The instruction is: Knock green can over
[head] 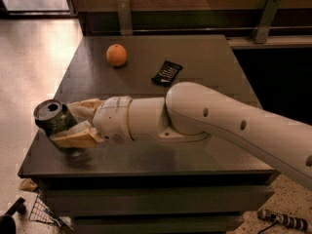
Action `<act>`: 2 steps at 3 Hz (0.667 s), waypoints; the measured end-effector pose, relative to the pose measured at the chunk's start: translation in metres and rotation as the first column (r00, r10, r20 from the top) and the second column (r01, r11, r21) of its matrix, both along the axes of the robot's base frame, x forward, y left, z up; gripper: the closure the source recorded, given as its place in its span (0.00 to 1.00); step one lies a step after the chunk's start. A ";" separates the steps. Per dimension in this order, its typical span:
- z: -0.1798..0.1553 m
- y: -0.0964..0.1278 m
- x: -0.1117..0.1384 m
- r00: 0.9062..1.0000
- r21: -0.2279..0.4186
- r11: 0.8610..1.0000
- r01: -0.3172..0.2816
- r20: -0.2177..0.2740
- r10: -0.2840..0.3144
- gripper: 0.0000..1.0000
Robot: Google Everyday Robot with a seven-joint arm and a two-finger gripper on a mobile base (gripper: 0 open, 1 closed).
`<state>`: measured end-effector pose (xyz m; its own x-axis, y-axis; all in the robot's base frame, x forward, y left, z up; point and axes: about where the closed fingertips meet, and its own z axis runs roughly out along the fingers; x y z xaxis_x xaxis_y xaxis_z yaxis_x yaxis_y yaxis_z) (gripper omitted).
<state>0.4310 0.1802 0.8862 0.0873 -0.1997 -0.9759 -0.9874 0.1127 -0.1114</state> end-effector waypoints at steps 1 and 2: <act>0.047 0.005 -0.008 0.994 -0.149 0.988 -0.049 0.089 0.063 1.00; 0.093 0.004 -0.007 0.980 -0.293 0.954 -0.058 0.165 0.111 1.00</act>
Offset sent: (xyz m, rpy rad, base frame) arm 0.0285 -0.0360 0.1101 -0.5919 -0.0508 -0.0068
